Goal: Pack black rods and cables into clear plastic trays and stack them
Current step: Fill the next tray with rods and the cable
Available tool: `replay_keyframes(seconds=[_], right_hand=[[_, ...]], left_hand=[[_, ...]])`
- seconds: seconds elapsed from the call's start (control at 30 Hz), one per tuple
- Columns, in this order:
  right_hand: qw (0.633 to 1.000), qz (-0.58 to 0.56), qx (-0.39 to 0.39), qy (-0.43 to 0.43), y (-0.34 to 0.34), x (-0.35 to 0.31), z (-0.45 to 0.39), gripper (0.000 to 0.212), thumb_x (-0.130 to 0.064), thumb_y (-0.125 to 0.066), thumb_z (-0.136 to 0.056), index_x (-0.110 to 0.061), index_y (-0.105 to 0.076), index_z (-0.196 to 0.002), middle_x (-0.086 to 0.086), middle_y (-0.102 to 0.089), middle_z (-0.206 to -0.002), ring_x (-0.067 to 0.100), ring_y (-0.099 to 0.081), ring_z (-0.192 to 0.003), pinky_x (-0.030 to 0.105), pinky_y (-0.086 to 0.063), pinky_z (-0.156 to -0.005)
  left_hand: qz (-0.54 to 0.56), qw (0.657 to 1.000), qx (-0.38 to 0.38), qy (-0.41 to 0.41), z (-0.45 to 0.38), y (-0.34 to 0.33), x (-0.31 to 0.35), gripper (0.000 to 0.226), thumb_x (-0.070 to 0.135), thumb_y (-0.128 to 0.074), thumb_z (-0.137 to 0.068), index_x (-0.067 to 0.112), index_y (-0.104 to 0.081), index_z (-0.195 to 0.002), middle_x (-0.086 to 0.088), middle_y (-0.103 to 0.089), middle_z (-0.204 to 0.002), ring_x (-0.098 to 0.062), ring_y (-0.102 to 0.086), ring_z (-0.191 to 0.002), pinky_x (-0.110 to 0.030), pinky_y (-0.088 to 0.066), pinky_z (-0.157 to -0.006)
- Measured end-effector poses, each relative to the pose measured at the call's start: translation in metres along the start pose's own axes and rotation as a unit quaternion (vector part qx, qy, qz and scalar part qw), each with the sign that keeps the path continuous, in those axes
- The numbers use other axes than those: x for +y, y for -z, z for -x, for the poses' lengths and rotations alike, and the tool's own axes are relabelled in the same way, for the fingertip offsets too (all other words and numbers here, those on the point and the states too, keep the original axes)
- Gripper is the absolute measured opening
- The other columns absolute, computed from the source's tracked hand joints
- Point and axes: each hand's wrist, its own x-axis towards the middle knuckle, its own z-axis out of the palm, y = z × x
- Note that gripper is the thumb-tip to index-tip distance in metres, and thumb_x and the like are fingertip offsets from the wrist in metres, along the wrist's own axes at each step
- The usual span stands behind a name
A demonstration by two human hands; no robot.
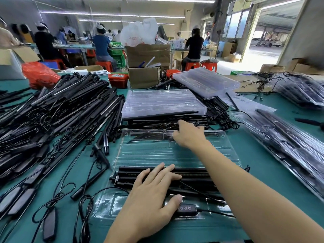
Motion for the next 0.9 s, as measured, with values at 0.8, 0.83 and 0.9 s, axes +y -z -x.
replay_keyframes(seconds=[0.8,0.83,0.9], right_hand=[[0.957,-0.159,0.207,0.129,0.065,-0.021,0.025,0.034,-0.037,-0.053,-0.092,-0.019,-0.046,-0.064,-0.002,-0.054,-0.061,0.019,-0.048,-0.057,0.031,-0.036,-0.053],[0.956,-0.157,0.213,0.125,0.067,-0.021,0.027,0.035,-0.036,-0.053,-0.092,-0.019,-0.046,-0.063,-0.002,-0.054,-0.060,0.018,-0.047,-0.055,0.029,-0.034,-0.051],[0.957,-0.147,0.221,0.116,0.071,-0.020,0.030,0.034,-0.033,-0.055,-0.091,-0.017,-0.050,-0.061,-0.001,-0.055,-0.059,0.017,-0.047,-0.052,0.027,-0.031,-0.050]], left_hand=[[0.021,0.999,0.000,0.025,-0.016,-0.001,-0.003,0.043,0.051,-0.026,-0.104,0.047,-0.009,-0.143,0.029,-0.008,-0.161,0.012,0.021,-0.143,-0.028,0.015,-0.120],[0.025,0.999,-0.002,0.024,-0.018,0.000,-0.004,0.043,0.051,-0.026,-0.104,0.045,-0.009,-0.142,0.028,-0.012,-0.161,0.013,0.020,-0.143,-0.027,0.015,-0.120],[0.035,0.999,-0.006,0.025,-0.019,0.001,-0.006,0.035,0.052,-0.027,-0.103,0.043,-0.015,-0.135,0.026,-0.015,-0.160,0.013,0.018,-0.144,-0.027,0.015,-0.120]])
